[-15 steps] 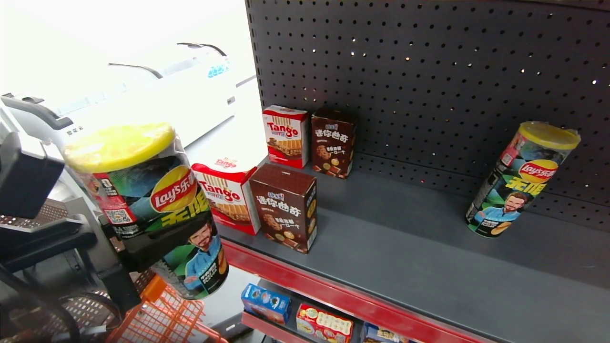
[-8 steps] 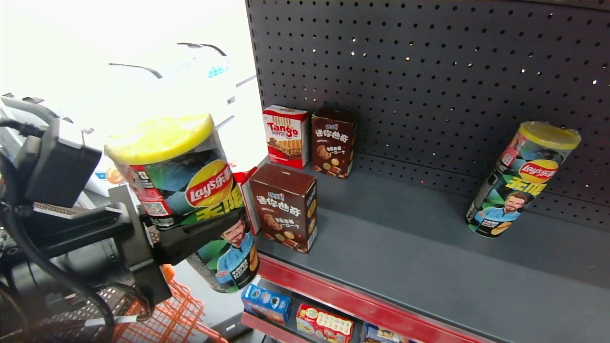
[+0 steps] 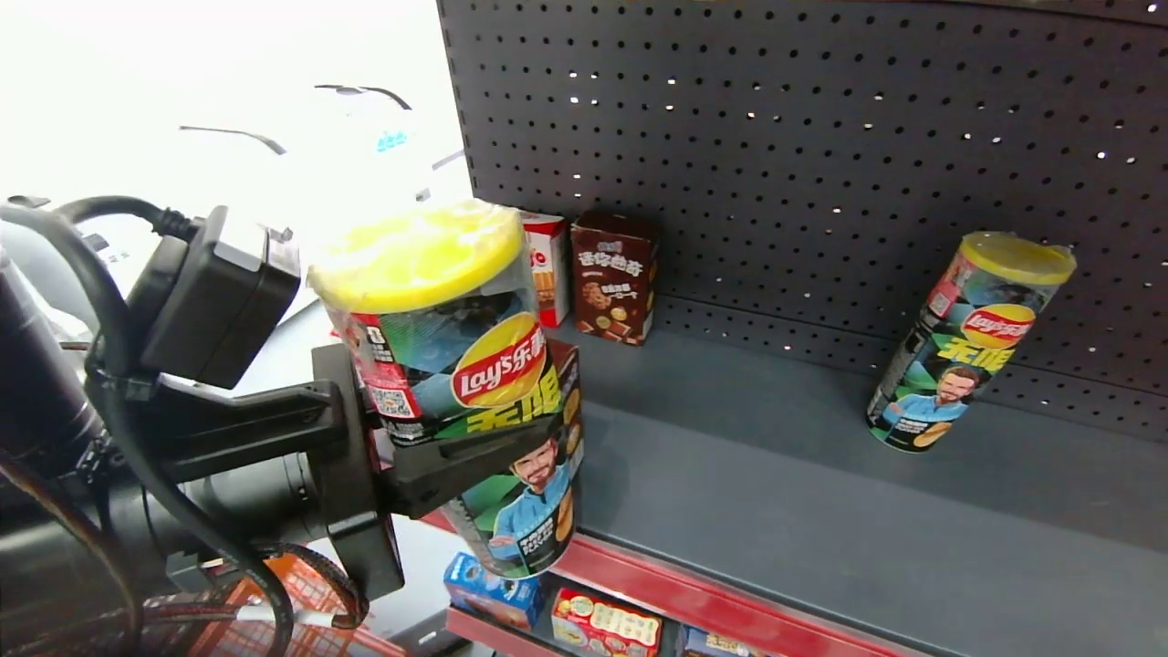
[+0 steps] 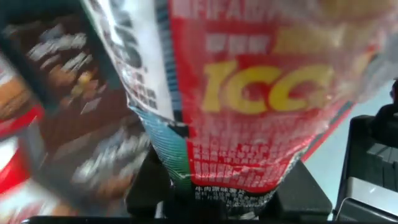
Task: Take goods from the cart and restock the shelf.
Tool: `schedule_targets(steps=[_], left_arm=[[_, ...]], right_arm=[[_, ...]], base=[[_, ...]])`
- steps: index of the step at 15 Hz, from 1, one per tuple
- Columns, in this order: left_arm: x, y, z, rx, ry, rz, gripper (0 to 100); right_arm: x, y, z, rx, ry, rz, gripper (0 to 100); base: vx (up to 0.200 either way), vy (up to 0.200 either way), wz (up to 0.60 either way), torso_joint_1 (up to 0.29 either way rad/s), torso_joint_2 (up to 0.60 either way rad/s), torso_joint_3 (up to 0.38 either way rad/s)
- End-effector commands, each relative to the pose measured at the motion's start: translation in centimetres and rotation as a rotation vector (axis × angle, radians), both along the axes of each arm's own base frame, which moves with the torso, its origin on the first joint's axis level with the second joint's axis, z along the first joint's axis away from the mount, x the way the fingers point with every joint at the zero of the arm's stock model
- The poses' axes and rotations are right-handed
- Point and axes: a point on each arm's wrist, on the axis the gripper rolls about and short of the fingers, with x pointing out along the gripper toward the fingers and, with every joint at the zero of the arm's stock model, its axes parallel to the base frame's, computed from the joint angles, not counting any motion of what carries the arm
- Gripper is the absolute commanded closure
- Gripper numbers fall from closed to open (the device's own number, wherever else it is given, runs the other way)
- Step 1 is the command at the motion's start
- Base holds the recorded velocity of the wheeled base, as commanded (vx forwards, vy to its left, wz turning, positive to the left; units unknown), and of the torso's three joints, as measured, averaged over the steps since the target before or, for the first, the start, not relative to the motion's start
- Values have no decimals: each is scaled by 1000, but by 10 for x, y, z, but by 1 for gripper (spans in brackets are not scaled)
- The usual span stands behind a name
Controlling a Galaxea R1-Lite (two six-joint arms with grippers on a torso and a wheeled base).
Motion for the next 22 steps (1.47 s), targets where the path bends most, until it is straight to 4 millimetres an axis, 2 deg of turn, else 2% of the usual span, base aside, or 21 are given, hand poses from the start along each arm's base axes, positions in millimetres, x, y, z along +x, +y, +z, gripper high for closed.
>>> schedule_targets(steps=[1, 5, 17, 19, 22], left_arm=[[3, -5, -1, 6, 8, -11, 100], [3, -8, 0, 4, 6, -28, 100], [4, -5, -2, 8, 11, -9, 100], [4, -4, -3, 9, 14, -8, 100], [5, -4, -2, 8, 12, -3, 100]], right_arm=[[0, 0, 0, 0, 1, 1, 0], [0, 0, 0, 0, 1, 1, 0], [0, 0, 0, 1, 1, 1, 0], [0, 0, 0, 1, 1, 1, 0], [0, 0, 0, 1, 3, 1, 0]], base=[[0, 0, -600, 7, 2, -2], [0, 0, -600, 7, 5, 1], [0, 0, 0, 0, 0, 0], [0, 0, -600, 2, 2, 5], [0, 0, 0, 0, 0, 0]])
